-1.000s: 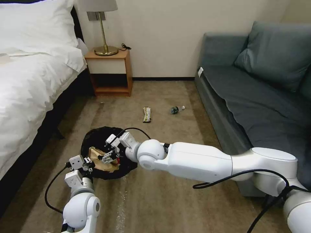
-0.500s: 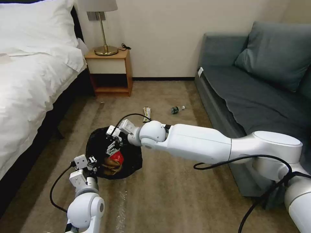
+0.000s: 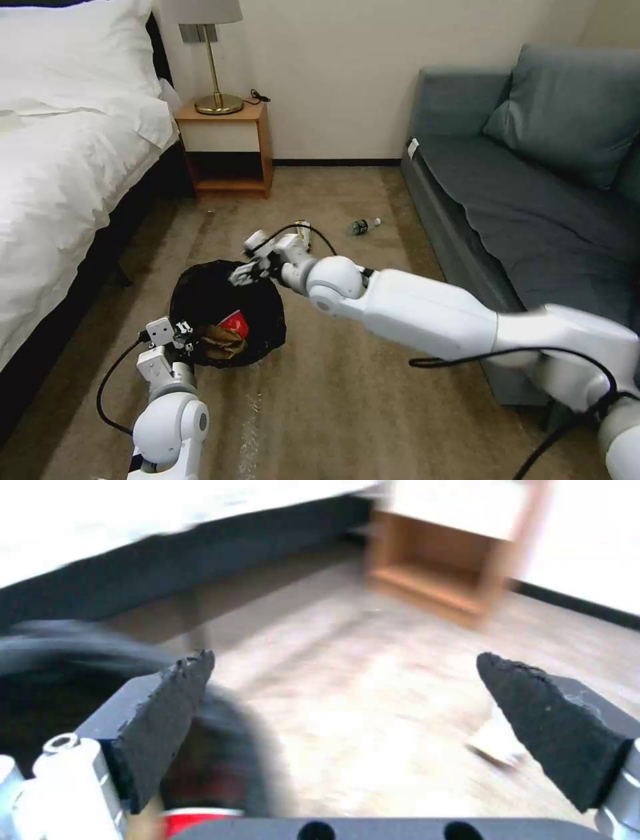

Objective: Pick up the trash bin, then pick up the garbage on the floor and place it into the trash bin.

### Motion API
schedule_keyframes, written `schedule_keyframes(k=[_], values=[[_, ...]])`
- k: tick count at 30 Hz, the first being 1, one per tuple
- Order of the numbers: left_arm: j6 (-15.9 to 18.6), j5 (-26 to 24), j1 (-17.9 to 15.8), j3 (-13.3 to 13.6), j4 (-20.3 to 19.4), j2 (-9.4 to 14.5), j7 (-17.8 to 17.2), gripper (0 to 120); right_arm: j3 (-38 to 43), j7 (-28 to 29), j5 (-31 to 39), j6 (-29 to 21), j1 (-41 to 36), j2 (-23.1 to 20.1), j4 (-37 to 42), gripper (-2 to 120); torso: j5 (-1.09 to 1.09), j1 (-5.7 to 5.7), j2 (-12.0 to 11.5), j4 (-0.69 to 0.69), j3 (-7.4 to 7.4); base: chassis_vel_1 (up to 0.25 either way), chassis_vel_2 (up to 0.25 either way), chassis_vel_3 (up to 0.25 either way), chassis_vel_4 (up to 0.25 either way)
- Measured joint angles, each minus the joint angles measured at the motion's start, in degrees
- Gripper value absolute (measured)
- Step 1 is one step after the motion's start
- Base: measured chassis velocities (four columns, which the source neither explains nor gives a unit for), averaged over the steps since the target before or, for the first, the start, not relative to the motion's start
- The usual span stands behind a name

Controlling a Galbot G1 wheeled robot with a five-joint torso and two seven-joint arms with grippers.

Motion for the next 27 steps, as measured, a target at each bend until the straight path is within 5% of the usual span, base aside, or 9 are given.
schedule_keyframes(k=[1, 3, 14, 27], values=[[0.0, 0.0, 0.0, 0.0, 0.0, 0.0, 0.0, 4, 0.0, 0.0, 0.0, 0.0, 0.0, 0.0, 0.0, 100, 0.0, 0.0, 0.0, 0.0, 0.0, 0.0, 0.0, 0.0, 0.0], [0.77, 0.21, -1.09, 0.01, 0.51, 0.37, 0.05, 4, 16.8, 4.29, -5.58, 5.54, -15.85, -3.88, 0.15, 100, 0.03, 0.0, 0.01, -0.02, 0.01, 0.0, 0.0, 0.0, 0.0], [1.57, 1.2, -1.95, 1.02, 0.8, 0.77, 0.41, 4, 48.88, 1.86, -18.26, 8.92, -42.63, -6.7, 8.93, 100, -0.01, 0.0, 0.01, -0.04, -0.01, 0.0, 0.0, 0.0, 0.0], [1.57, 0.96, -1.59, 1.16, 0.82, 2.26, 1.23, 4, 61.02, -4.04, -28.18, 17.32, -54.44, -1.49, 12.0, 100, -0.02, 0.0, 0.01, -0.01, -0.01, 0.0, 0.0, 0.0, 0.0]])
